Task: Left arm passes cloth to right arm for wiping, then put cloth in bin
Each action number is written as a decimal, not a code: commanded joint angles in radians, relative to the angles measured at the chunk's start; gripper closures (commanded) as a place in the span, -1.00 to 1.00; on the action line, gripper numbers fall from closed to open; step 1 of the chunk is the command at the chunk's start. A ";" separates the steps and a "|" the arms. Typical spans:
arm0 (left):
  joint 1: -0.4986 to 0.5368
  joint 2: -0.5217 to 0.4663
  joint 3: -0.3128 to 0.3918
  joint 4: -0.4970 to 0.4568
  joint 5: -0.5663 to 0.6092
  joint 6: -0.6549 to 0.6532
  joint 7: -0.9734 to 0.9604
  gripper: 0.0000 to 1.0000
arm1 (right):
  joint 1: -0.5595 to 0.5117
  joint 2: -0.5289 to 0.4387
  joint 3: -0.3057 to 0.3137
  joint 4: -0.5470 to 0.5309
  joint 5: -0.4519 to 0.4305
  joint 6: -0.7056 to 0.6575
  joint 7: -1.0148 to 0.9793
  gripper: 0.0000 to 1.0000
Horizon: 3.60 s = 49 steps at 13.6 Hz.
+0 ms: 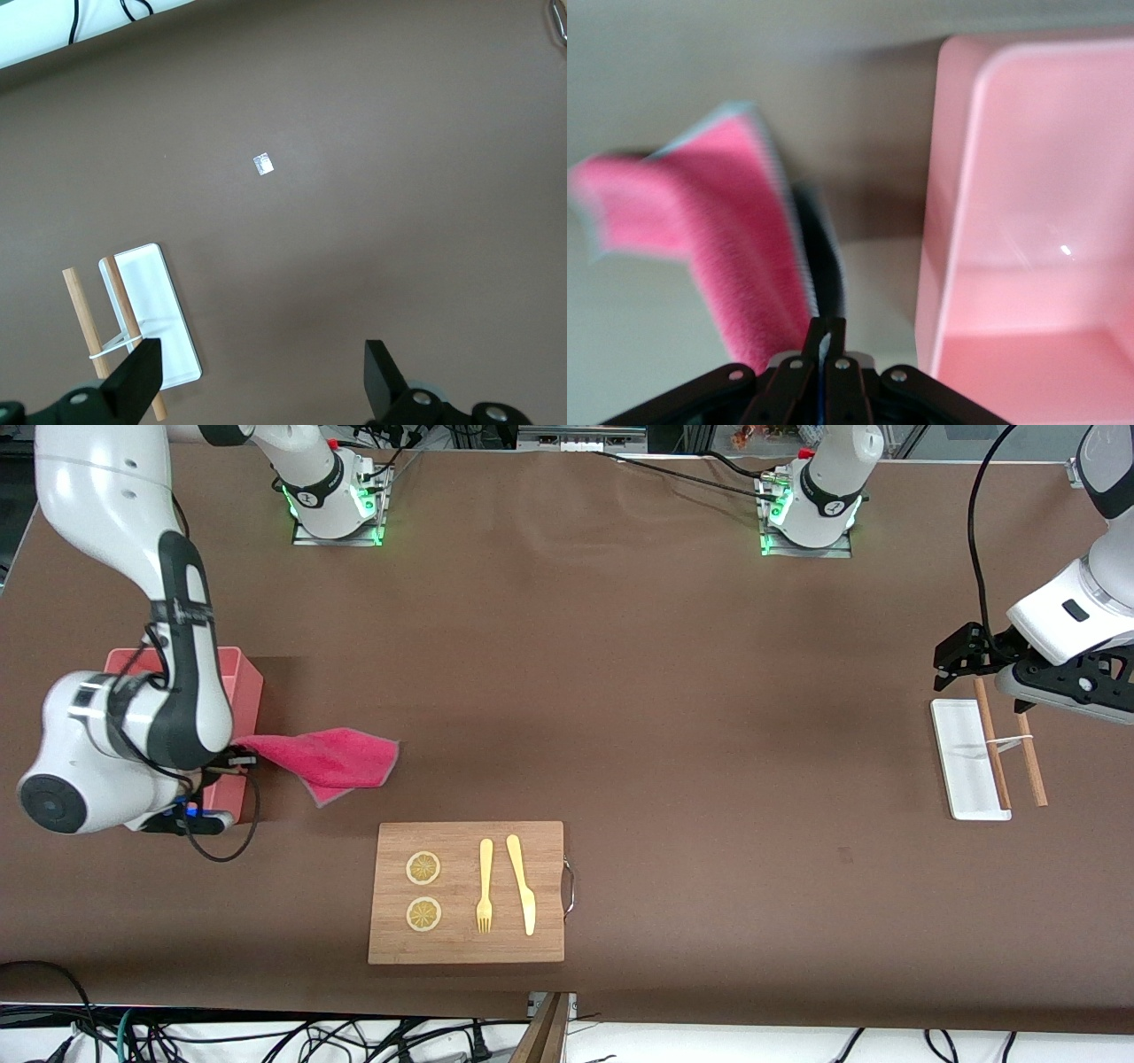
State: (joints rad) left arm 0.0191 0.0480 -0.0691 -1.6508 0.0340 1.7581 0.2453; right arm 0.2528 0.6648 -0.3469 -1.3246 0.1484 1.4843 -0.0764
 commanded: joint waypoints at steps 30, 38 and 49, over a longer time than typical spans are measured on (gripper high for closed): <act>0.001 0.018 -0.011 0.022 0.009 0.001 0.023 -1.00 | -0.214 -0.051 -0.001 -0.281 -0.132 0.322 -0.324 1.00; 0.005 0.020 -0.011 0.025 0.012 0.009 0.023 -1.00 | -0.224 -0.027 -0.001 -0.317 -0.089 0.453 -0.339 -1.00; 0.005 0.021 -0.011 0.025 0.012 0.009 0.023 -1.00 | -0.210 -0.394 0.038 -0.192 -0.101 0.119 -0.329 -1.00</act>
State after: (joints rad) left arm 0.0235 0.0578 -0.0780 -1.6483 0.0340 1.7681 0.2507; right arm 0.0440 0.3356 -0.3379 -1.5061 0.0439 1.6361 -0.4046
